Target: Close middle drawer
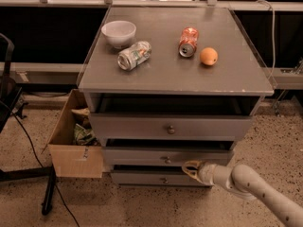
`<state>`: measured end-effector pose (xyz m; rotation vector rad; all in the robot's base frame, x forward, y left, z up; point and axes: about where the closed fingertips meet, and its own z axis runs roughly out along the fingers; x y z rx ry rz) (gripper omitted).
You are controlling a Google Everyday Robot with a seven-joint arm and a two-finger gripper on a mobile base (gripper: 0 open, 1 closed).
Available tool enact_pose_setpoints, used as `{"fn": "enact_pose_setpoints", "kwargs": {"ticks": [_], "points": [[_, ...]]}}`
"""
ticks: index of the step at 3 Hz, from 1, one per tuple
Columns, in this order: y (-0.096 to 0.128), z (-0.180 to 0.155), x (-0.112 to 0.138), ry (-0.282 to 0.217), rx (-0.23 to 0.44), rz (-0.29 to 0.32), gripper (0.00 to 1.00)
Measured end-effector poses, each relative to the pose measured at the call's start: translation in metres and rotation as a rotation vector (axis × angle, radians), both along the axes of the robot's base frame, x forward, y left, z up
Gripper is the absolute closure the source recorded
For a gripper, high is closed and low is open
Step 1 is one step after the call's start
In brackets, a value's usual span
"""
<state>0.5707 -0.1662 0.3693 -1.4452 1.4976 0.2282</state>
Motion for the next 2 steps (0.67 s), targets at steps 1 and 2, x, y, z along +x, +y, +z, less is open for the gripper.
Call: {"fn": "enact_pose_setpoints", "kwargs": {"ticks": [1,2], "points": [[0.002,0.003,-0.026,0.100,-0.013,0.015,1.00],[-0.001,0.010,-0.050,0.219,-0.022,0.030,1.00]]}}
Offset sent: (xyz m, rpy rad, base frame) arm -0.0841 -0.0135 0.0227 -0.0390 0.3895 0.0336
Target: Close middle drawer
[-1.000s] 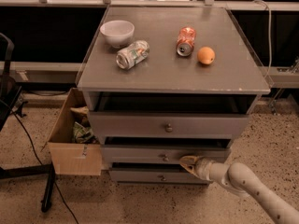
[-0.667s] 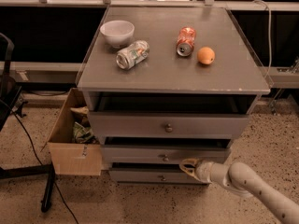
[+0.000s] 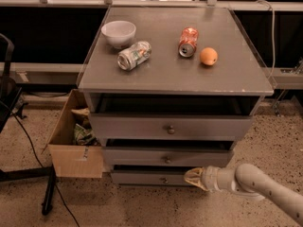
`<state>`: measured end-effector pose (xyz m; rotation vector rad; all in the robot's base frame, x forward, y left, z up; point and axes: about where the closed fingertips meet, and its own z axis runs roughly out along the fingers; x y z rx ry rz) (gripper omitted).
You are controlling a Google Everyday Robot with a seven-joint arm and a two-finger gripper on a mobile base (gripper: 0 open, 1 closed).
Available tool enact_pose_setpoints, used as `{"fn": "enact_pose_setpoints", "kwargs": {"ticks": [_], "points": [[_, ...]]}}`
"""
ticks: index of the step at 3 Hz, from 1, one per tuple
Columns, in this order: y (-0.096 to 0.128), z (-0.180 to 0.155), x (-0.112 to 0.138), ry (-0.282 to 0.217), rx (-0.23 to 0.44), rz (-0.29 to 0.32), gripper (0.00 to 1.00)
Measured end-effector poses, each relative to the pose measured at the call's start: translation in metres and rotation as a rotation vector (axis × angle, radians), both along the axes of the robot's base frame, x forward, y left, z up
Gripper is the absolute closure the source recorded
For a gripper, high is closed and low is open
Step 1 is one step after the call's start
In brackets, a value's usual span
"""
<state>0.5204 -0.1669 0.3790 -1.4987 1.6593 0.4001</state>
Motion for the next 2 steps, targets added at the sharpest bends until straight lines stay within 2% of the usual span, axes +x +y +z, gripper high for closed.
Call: {"fn": "enact_pose_setpoints", "kwargs": {"ticks": [1,2], "points": [[-0.0004,0.0004,-0.0016,0.014,0.001,-0.003,0.82],[-0.0004,0.0004,-0.0016,0.014,0.001,-0.003,0.52]]}}
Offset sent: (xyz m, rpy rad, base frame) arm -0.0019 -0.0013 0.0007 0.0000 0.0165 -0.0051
